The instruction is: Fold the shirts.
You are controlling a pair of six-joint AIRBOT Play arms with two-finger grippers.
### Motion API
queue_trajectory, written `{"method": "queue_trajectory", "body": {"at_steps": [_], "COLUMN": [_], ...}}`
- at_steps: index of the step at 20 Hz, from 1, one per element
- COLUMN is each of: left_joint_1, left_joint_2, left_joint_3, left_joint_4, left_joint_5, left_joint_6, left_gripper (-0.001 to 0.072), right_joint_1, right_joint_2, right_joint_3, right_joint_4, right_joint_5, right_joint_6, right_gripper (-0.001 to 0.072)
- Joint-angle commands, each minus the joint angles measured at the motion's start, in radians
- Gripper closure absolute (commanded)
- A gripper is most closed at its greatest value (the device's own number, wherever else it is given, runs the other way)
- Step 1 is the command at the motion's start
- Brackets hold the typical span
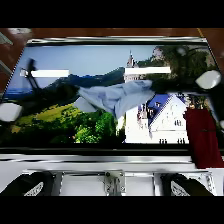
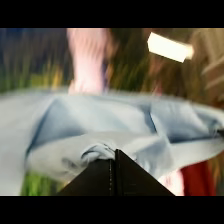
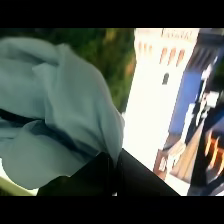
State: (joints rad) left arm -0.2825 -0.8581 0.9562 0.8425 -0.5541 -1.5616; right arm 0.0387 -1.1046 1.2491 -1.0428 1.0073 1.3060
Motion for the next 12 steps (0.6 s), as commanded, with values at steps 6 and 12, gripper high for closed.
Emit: {"method": "queue_trajectory", "body": {"at_steps": [6, 12], "left_joint_1": [0.112, 0.112], "left_joint_2": [0.235, 0.34], "left_joint_3": [0.336, 0.358], "left_joint_4": [0.086, 0.086], "left_joint_5": [0.0, 0.079], "left_joint_6": [0.009, 0.01], "left_gripper": [0.0675, 0.0675], "right_joint_1": [-0.024, -0.024], "right_joint_2": [0.351, 0.457], "right_joint_3": [0.189, 0.212], "right_joint_4": [0.198, 0.197], "right_joint_5": [-0.169, -0.136], "right_joint_6": [0.018, 0.134], "right_gripper": [0.0643, 0.0643]}}
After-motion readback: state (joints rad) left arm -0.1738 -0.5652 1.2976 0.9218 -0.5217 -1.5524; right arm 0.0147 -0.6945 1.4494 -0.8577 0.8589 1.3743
